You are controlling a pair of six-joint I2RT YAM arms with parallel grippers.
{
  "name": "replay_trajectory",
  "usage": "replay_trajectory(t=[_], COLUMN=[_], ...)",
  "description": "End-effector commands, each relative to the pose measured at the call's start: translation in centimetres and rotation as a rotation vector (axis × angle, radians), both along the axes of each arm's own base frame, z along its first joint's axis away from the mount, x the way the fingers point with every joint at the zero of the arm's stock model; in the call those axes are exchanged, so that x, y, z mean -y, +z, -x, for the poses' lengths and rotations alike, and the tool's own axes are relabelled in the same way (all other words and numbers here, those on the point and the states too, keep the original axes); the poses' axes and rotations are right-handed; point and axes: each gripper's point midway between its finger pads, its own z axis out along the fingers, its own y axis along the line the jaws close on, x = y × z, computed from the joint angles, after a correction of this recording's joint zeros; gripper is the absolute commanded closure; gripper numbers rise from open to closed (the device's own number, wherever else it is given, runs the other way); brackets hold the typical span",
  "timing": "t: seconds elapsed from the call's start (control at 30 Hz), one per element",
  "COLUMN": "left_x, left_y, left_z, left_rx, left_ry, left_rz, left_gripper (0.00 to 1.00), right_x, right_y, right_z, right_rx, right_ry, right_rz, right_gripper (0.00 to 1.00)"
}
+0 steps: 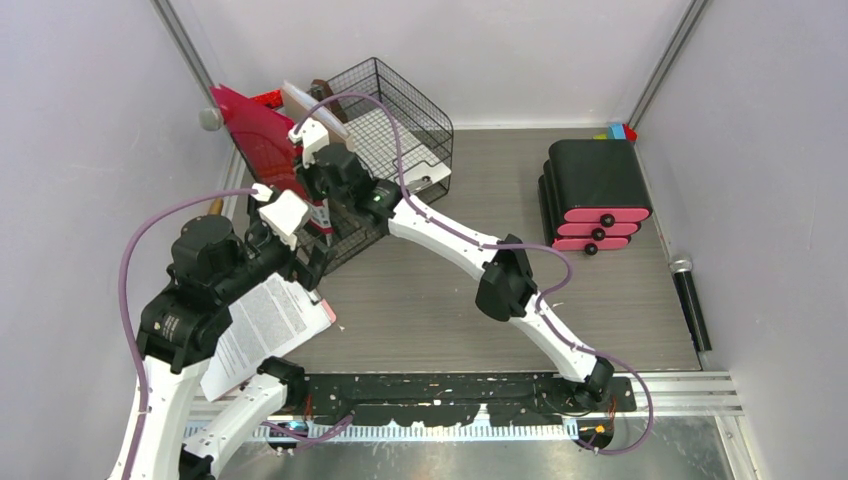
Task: Organize the desk
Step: Place the folder in the storage box.
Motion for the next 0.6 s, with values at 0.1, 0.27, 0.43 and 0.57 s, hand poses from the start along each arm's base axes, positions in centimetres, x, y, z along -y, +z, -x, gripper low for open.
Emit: replay_trajectory(t=[0.1,0.27,0.43,0.57], left_x=[0.4,0.5,0.6,0.6], left_y=[1.4,1.4,1.4,1.5], left_z=[-0.7,-0.8,-0.9,-0.8], left_rx=[0.047,0.046,0.042,0.043], left_ry=[-0.011,-0.012,-0.010,-0.011], left_rz=[0.021,0.022,0.028,0.034], left_gripper=[0.01,0.01,0.01,0.01], right_x=[-0.3,-0.4,0.0,0.3], right_y=[8.9,8.4,9.3,9.0], right_z=[0.0,0.7,0.3,-0.7], right_rx=[0.126,0.116,0.152,0.190], right_ry=[-0.049,-0.072,-0.143,-0.198], right_rz=[-0.209,-0.186,-0.194,-0.189], right_gripper=[1.00,1.00,1.00,1.00])
